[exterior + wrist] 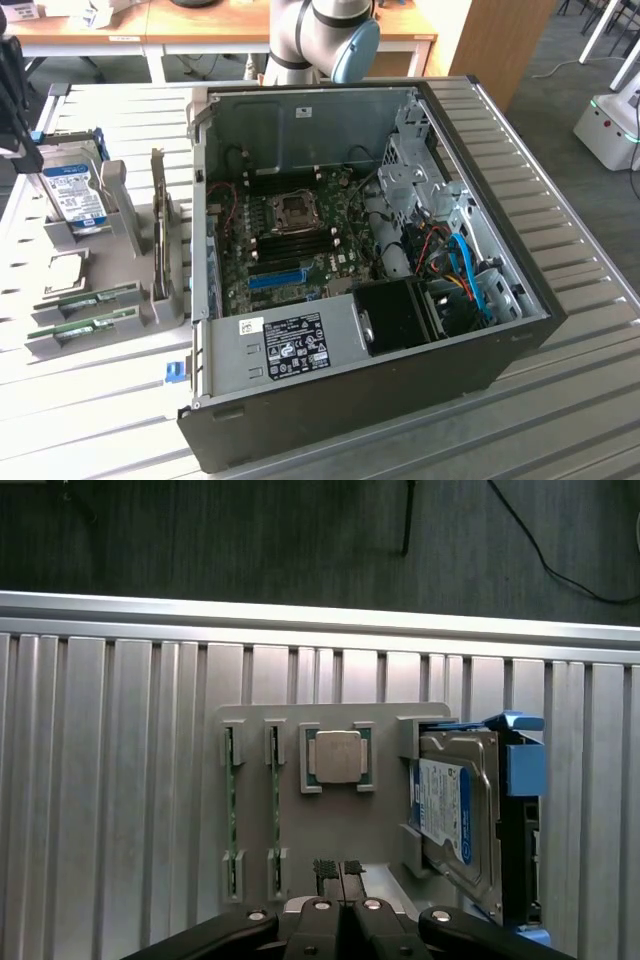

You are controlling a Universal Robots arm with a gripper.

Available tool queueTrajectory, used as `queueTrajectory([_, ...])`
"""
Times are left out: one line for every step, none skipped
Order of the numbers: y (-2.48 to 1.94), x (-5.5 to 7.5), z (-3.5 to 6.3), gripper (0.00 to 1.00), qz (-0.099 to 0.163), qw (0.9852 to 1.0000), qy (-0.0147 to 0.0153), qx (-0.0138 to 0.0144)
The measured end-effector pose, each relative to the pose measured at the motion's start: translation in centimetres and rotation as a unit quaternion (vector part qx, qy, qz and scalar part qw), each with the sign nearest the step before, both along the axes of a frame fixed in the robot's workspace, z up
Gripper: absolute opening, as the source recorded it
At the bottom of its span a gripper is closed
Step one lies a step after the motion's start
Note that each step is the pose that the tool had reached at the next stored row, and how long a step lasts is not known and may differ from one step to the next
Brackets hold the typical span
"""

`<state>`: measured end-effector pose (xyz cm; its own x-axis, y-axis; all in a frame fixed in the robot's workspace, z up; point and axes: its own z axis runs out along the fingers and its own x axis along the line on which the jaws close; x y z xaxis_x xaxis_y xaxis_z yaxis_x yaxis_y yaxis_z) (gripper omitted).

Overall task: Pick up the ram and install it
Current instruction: 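Pick up the ram and move it above insertion slot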

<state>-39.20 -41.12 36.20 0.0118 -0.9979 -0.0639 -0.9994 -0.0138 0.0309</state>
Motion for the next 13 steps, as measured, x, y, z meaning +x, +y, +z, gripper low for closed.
queueTrajectory([-0.01,0.0,-0.18,0.11,0.0,1.0,0.0,0.0])
queueTrajectory([-0.02,0.0,-0.36,0.11,0.0,1.0,0.0,0.0])
queueTrajectory([-0.03,0.0,-0.55,0.11,0.0,1.0,0.0,0.0])
queueTrajectory([-0.04,0.0,-0.72,0.11,0.0,1.0,0.0001,0.0])
queueTrajectory([-0.05,0.0,-0.9,0.11,0.0,1.0,0.0001,0.0])
queueTrajectory([-0.05,0.0,-1.06,0.11,0.0,1.0,0.0001,0.0])
queueTrajectory([-0.05,0.0,-1.24,0.11,0.0,1.0,0.0001,0.0])
queueTrajectory([-0.06,0.0,-1.41,0.11,0.0,1.0,0.0001,0.0])
queueTrajectory([-0.07,0.0,-1.58,0.11,0.0,1.0,0.0,0.0])
queueTrajectory([-0.07,0.0,-1.74,0.11,0.0,1.0,0.0001,0.0])
queueTrajectory([-0.07,0.0,-1.89,0.11,0.0,1.0,0.0,0.0])
queueTrajectory([-0.07,0.0,-2.02,0.11,0.0,1.0,0.0001,0.0])
queueTrajectory([-0.07,0.0,-2.14,0.11,0.0,1.0,0.0,0.0])
